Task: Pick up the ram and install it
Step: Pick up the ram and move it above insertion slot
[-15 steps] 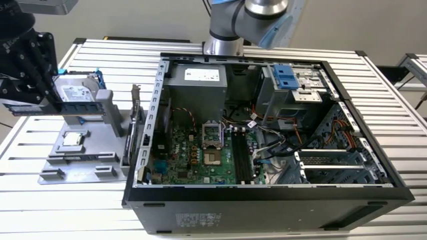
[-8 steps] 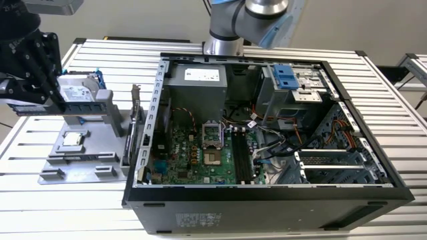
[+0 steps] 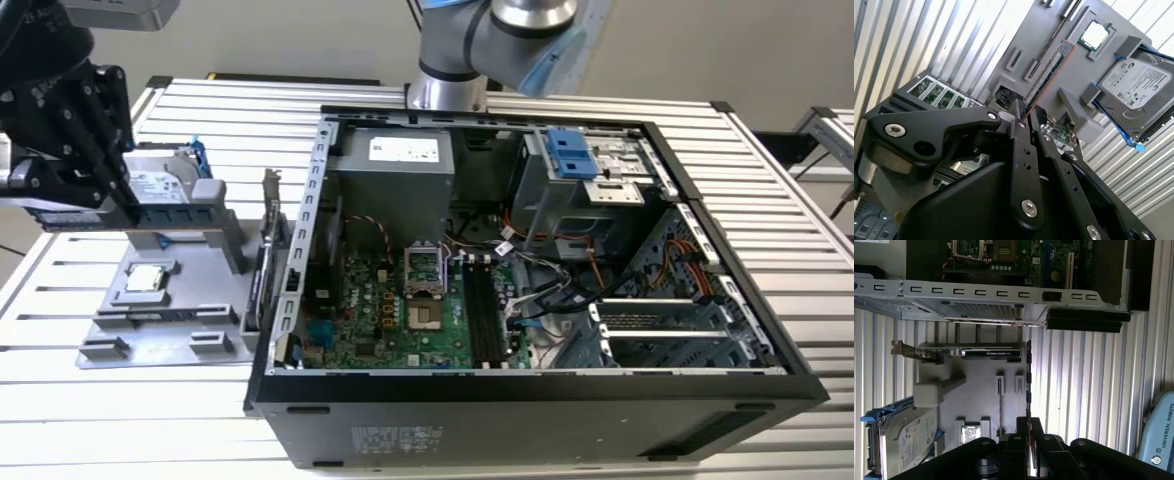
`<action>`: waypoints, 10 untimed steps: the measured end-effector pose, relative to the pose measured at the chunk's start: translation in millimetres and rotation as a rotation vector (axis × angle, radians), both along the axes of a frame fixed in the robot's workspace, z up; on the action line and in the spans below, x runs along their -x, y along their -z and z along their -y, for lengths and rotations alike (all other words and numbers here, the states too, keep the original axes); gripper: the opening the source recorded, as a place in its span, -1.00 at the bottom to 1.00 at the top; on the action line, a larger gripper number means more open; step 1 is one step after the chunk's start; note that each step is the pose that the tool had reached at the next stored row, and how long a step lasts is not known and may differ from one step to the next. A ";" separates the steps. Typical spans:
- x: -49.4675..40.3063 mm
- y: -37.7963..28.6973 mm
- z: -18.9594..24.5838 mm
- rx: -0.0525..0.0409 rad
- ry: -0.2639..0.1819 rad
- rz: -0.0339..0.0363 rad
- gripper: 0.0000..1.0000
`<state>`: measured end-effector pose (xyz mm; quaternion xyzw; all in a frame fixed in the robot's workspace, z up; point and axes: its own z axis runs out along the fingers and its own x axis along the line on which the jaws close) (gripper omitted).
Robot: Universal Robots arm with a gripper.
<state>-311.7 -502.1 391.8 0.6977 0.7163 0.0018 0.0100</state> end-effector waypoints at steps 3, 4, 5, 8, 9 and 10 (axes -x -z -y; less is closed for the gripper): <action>-2.4 0.0 0.0 0.0000 0.000 0.0000 -1.00; -3.3 0.0 0.0 0.0000 0.000 0.0000 -1.00; -4.1 0.0 0.0 -0.0001 0.000 0.0001 -1.00; -6.5 0.0 0.0 0.0000 0.000 0.0000 -1.00; -7.3 0.0 0.0 -0.0001 0.000 0.0000 -1.00; -8.1 0.0 0.0 -0.0001 0.000 0.0000 -1.00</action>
